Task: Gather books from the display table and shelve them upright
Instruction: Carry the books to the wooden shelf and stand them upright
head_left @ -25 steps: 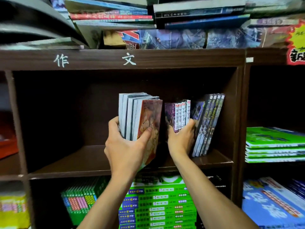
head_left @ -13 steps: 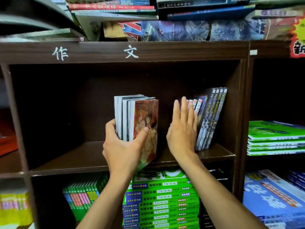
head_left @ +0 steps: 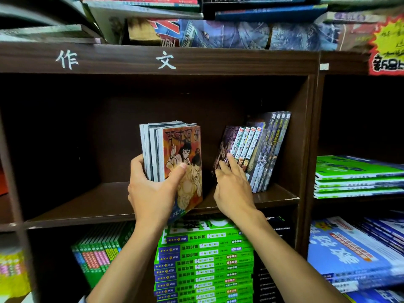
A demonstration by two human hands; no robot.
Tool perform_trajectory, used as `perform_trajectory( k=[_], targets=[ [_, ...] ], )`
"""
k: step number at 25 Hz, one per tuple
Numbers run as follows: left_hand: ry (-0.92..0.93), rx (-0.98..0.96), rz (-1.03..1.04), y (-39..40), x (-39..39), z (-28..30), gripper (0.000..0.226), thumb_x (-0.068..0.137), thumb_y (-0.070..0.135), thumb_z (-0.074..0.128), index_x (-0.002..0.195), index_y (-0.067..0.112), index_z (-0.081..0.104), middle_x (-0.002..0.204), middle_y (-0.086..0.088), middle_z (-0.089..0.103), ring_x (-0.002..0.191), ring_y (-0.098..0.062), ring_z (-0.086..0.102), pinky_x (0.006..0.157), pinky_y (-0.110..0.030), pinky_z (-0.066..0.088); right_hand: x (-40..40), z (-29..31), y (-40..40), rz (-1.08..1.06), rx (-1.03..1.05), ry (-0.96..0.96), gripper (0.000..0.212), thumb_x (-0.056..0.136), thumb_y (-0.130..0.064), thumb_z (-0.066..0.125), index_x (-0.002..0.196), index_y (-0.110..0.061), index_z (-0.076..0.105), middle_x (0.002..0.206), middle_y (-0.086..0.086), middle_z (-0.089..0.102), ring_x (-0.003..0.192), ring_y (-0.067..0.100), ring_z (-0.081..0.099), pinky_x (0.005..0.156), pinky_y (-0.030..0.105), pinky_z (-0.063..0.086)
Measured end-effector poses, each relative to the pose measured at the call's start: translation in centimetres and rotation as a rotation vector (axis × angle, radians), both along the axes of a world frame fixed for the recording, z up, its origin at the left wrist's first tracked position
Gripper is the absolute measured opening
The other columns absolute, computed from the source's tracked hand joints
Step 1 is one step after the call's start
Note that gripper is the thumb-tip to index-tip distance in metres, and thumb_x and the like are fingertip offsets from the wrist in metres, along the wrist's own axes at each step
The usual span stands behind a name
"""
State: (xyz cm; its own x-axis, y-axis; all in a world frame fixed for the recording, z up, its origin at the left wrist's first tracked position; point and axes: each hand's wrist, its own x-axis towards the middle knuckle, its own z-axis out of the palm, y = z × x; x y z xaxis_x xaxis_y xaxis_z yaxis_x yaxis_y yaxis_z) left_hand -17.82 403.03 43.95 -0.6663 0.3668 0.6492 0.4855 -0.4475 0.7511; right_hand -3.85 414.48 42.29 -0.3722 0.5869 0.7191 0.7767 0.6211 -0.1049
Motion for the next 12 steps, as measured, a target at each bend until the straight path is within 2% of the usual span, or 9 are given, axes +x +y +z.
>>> perform_trajectory(
  k=[1,3,5,6,7,8,9,11,12],
  targets=[
    [-0.025,0.007,-0.053,0.2,-0.3,0.0,0.048,0.058,0.06,0.082,0.095,0.052,0.053,0.094,0.024,0.07,0.09,-0.007,0.069,0.088,-0.049,0.057,0.2,-0.1,-0.2,0.045,0.008,0.068,0.046,0.095,-0.01,0.049,0.141,-0.005,0.053,0.158,0.009,0.042,0.155,0.023,0.013,0.124,0.031,0.007],
    [-0.107,0.032,-0.225,0.4,-0.9,0.1,0.045,0.06,0.048,0.087,0.096,0.045,0.06,0.095,0.012,0.075,0.089,-0.013,0.074,0.081,-0.044,0.062,0.4,-0.2,-1.0,0.205,-0.061,0.361,0.048,0.098,-0.023,0.048,0.144,-0.012,0.051,0.153,0.005,0.049,0.148,0.017,0.031,0.122,0.029,0.018],
    [-0.199,0.052,-0.439,0.5,-1.5,0.3,0.042,0.061,0.037,0.088,0.098,0.035,0.067,0.095,0.004,0.078,0.088,-0.021,0.076,0.071,-0.038,0.064,0.8,0.3,-2.0,0.496,-0.342,0.656,0.067,0.088,-0.05,0.057,0.149,-0.026,0.043,0.153,-0.004,0.047,0.139,0.01,0.04,0.117,0.031,0.03],
    [-0.239,0.053,-0.551,0.5,-1.8,0.4,0.042,0.064,0.032,0.086,0.102,0.027,0.068,0.096,-0.001,0.078,0.089,-0.026,0.076,0.067,-0.037,0.063,0.9,0.8,-2.3,0.656,-0.529,0.735,0.08,0.081,-0.055,0.064,0.152,-0.031,0.036,0.155,-0.005,0.044,0.14,0.01,0.041,0.117,0.034,0.032],
    [-0.266,0.049,-0.654,0.6,-2.0,0.6,0.042,0.068,0.027,0.082,0.107,0.021,0.068,0.098,-0.005,0.078,0.089,-0.029,0.076,0.066,-0.038,0.062,1.1,1.3,-2.6,0.786,-0.709,0.778,0.088,0.077,-0.053,0.071,0.153,-0.032,0.032,0.156,-0.002,0.044,0.139,0.012,0.045,0.117,0.038,0.034],
    [-0.269,0.035,-0.741,0.6,-2.2,0.9,0.041,0.072,0.024,0.079,0.111,0.016,0.067,0.101,-0.009,0.078,0.089,-0.031,0.076,0.067,-0.039,0.061,1.3,1.8,-2.6,0.871,-0.837,0.802,0.086,0.076,-0.046,0.075,0.152,-0.03,0.036,0.151,0.002,0.053,0.135,0.015,0.053,0.115,0.041,0.039],
    [-0.249,0.015,-0.807,0.8,-2.5,1.3,0.042,0.075,0.023,0.076,0.114,0.013,0.067,0.104,-0.012,0.077,0.09,-0.032,0.076,0.068,-0.04,0.061,1.5,2.4,-2.6,0.923,-0.905,0.806,0.073,0.077,-0.037,0.076,0.144,-0.027,0.048,0.139,0.002,0.064,0.125,0.014,0.062,0.108,0.04,0.046],
    [-0.2,-0.052,-0.883,0.9,-3.0,2.2,0.041,0.076,0.024,0.077,0.114,0.012,0.068,0.106,-0.015,0.077,0.09,-0.033,0.076,0.069,-0.041,0.061,1.6,3.1,-2.6,0.97,-0.944,0.785,0.045,0.076,-0.028,0.076,0.121,-0.027,0.066,0.118,-0.001,0.076,0.11,0.014,0.071,0.096,0.036,0.053],
    [-0.178,-0.099,-0.896,1.0,-3.2,2.6,0.038,0.076,0.025,0.077,0.112,0.012,0.07,0.105,-0.015,0.077,0.089,-0.034,0.076,0.069,-0.041,0.061,1.5,3.3,-2.7,0.958,-0.928,0.785,0.042,0.074,-0.026,0.078,0.115,-0.024,0.068,0.114,0.0,0.078,0.107,0.017,0.072,0.094,0.036,0.055]
  ],
)
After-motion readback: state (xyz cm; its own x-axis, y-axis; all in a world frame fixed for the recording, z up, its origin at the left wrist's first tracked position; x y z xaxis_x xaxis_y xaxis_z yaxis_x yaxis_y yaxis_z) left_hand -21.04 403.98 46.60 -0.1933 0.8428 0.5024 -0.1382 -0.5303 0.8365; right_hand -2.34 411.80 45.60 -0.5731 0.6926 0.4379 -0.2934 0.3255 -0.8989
